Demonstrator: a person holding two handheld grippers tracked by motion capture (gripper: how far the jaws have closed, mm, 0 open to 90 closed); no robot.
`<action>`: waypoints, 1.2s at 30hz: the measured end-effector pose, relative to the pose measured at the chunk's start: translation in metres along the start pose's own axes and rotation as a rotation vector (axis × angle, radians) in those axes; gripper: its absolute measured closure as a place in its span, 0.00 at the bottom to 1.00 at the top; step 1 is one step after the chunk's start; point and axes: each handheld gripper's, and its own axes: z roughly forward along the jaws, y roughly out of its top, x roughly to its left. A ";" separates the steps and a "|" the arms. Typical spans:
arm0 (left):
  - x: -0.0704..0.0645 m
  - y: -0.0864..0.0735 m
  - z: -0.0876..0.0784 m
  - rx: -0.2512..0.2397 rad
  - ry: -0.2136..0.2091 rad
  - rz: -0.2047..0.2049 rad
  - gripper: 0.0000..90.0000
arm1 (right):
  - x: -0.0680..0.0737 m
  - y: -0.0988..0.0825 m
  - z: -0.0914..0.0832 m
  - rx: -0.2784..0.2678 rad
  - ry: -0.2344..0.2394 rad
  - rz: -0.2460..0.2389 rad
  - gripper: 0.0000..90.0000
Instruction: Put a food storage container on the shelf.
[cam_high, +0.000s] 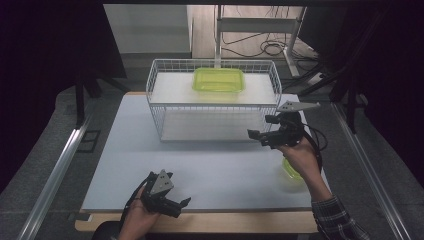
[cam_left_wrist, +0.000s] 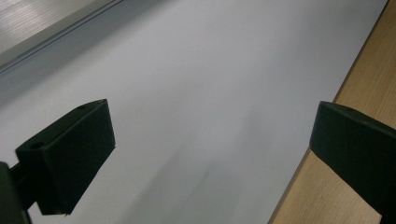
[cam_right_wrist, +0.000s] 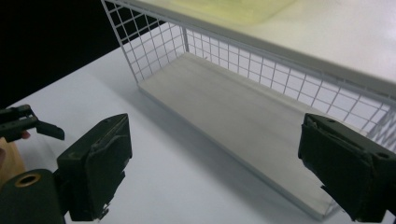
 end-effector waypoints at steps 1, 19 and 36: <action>0.000 0.000 0.000 0.000 0.000 0.000 0.00 | 0.001 -0.004 -0.001 0.001 -0.005 -0.002 0.10; -0.001 0.000 0.000 0.003 0.005 0.003 0.00 | 0.003 -0.064 -0.017 -0.047 -0.027 -0.010 0.07; -0.001 0.000 0.000 0.012 0.008 0.010 0.00 | 0.020 -0.109 -0.015 0.019 -0.019 -0.030 0.05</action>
